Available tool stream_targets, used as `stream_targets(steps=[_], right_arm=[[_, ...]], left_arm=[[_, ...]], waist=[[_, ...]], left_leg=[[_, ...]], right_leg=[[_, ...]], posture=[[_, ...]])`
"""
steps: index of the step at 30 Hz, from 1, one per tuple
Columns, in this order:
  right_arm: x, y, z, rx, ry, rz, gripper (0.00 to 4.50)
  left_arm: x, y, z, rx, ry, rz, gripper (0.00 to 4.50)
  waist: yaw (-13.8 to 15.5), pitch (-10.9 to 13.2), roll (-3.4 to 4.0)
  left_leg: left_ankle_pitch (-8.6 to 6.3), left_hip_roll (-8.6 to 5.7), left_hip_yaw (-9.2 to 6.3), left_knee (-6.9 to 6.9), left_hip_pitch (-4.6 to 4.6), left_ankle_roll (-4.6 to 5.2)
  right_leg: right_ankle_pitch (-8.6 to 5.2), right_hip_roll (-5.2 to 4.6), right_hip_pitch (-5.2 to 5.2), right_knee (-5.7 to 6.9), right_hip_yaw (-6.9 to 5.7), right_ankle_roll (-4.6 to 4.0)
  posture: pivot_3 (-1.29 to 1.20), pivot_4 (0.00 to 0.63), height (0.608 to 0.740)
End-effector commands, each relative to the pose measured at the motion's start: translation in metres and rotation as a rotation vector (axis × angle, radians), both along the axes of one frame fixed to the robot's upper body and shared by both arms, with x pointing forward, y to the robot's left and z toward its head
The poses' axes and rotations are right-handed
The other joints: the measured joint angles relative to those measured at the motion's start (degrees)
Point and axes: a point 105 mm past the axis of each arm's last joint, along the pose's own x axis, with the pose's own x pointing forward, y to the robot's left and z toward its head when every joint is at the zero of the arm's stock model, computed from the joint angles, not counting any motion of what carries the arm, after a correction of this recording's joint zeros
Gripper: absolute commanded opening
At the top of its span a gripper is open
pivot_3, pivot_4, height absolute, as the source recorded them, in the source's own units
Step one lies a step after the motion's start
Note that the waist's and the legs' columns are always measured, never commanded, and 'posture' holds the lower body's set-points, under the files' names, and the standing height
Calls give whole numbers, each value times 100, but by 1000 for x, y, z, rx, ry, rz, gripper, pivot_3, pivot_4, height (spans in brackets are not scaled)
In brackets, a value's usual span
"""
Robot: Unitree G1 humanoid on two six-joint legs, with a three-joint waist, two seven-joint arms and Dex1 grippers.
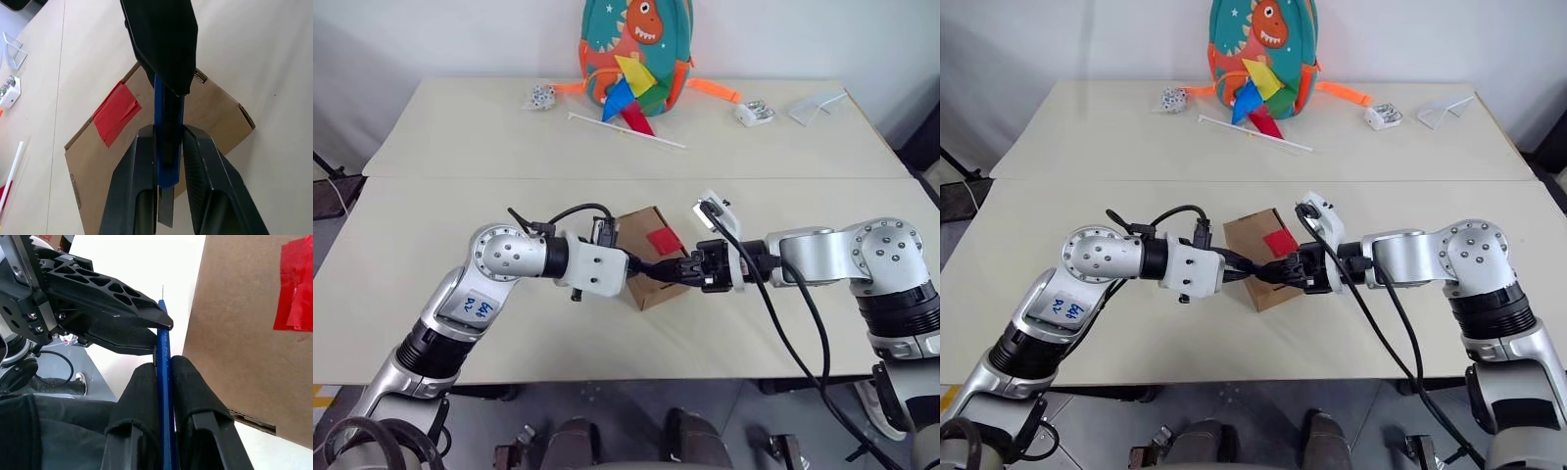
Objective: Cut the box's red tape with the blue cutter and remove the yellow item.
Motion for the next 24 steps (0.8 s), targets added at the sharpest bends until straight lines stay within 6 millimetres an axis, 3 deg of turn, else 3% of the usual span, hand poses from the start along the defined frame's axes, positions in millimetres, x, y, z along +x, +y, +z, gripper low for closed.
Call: stream_targets(steps=[1, 5, 10, 14, 20, 24], right_arm=[[-5, 6, 11, 63, -13, 40, 104], [-6, 5, 12, 67, -13, 44, 104], [-7, 5, 15, 81, -20, 56, 104], [-8, 3, 18, 94, -33, 60, 104], [-11, -14, 37, 122, -117, 30, 104], [-15, -32, 49, 110, -199, -30, 104]], left_arm=[[-12, -8, 21, -113, -5, -50, 1417], [-19, 0, 24, -141, 69, -75, 2636], [-19, 26, 30, -156, 127, -38, 4220], [-25, 55, 42, -241, 230, -9, 4260], [-9, 109, 52, -441, 336, 215, 4260], [-1, 121, 27, -523, 441, 307, 3076]], waist=[[2, 0, 0], [-3, 0, 0], [-14, 0, 0], [-20, 0, 0], [1, 0, 0], [4, 0, 0]], left_leg=[[0, 0, 0, 0, 0, 0], [0, 1, -1, 2, 0, 0], [0, 1, 0, 2, 0, 0], [0, 2, 0, 2, -1, 0], [0, 2, 0, 2, 0, -1], [0, 2, 1, 2, -1, -1]], right_leg=[[0, 0, 0, 0, 0, 0], [0, 0, 0, 1, 0, 0], [0, 0, -3, 4, 0, 0], [0, 0, -4, 4, -1, 0], [0, 0, -5, 6, -1, 0], [1, 0, -4, 2, -2, 2]], posture=[[0, 150, 740], [0, 150, 740], [0, 150, 740], [0, 150, 740], [0, 150, 740], [0, 150, 740]])
